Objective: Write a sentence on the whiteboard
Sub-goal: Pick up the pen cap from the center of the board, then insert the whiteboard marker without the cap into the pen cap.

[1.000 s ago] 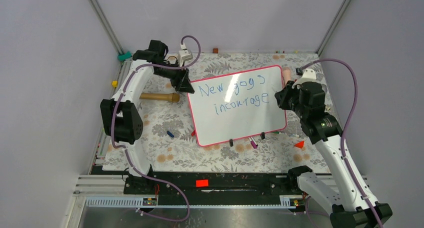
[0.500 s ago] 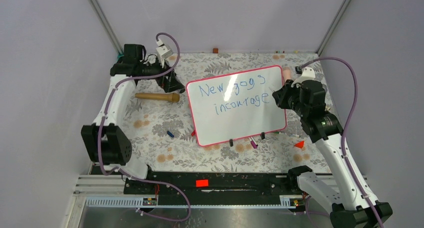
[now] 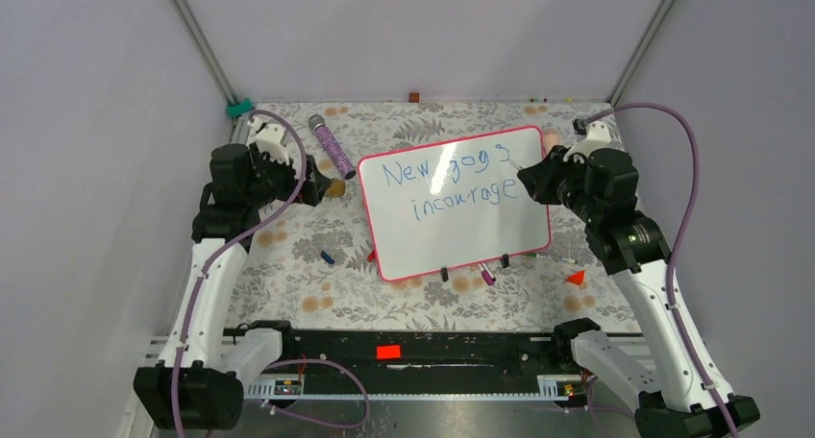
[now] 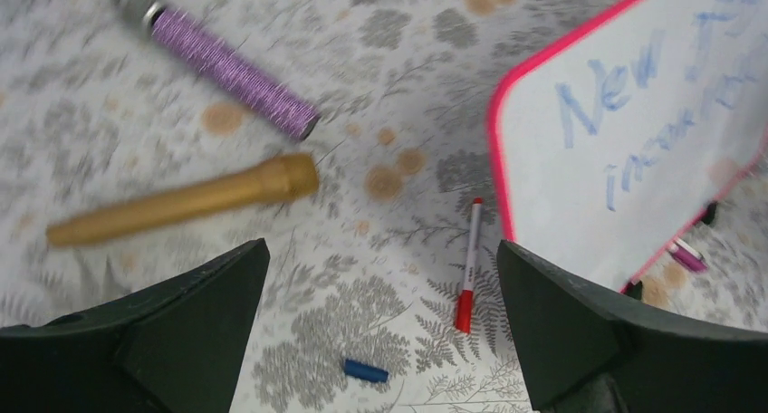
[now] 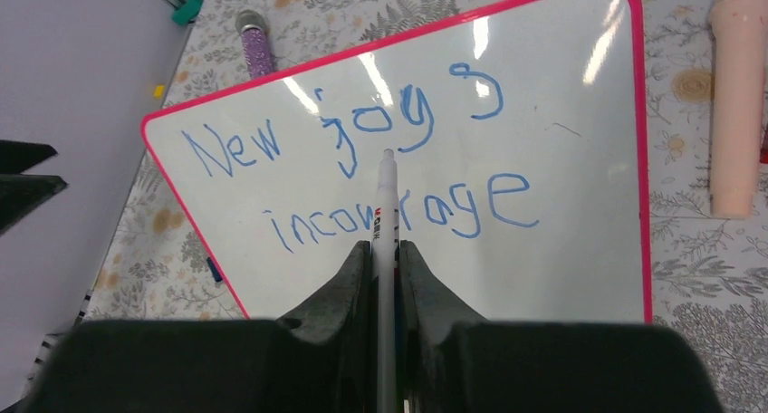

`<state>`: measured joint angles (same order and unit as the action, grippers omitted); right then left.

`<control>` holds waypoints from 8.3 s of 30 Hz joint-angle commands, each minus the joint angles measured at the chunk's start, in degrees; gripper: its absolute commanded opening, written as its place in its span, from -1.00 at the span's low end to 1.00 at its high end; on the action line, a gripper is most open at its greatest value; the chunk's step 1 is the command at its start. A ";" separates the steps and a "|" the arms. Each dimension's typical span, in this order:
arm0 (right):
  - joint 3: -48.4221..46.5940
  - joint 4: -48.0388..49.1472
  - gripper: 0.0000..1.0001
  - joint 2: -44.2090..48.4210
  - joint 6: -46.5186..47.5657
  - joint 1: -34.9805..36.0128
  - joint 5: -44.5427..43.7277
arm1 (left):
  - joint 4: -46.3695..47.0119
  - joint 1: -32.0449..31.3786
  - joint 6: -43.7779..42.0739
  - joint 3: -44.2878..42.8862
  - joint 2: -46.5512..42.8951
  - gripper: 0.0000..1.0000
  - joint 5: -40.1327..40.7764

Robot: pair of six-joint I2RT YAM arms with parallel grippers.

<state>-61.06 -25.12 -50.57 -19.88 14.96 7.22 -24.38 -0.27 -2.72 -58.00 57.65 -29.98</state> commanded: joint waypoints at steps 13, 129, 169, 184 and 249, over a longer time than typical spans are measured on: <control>-3.90 0.27 -1.00 2.39 -2.15 2.27 3.74 | -5.01 -1.31 31.26 19.31 -22.25 0.97 62.88; 9.48 48.46 -1.00 -27.46 5.27 56.32 -16.10 | -34.10 -16.41 94.28 6.84 -10.78 -1.00 19.90; 7.99 45.52 -1.00 -26.77 6.51 56.40 -17.06 | -34.08 -16.36 94.03 6.85 -11.48 -1.00 19.82; 8.39 46.54 -1.00 -28.39 5.48 56.41 -16.33 | -34.15 -16.42 94.30 6.33 -11.59 -1.00 19.67; 10.43 47.89 -1.00 -27.28 3.87 56.96 -15.52 | -34.15 -16.34 94.92 7.37 -11.67 -1.00 20.69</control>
<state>-48.36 20.01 -77.97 -16.14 71.26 -8.88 -59.07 -16.56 91.50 -50.09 46.24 -9.21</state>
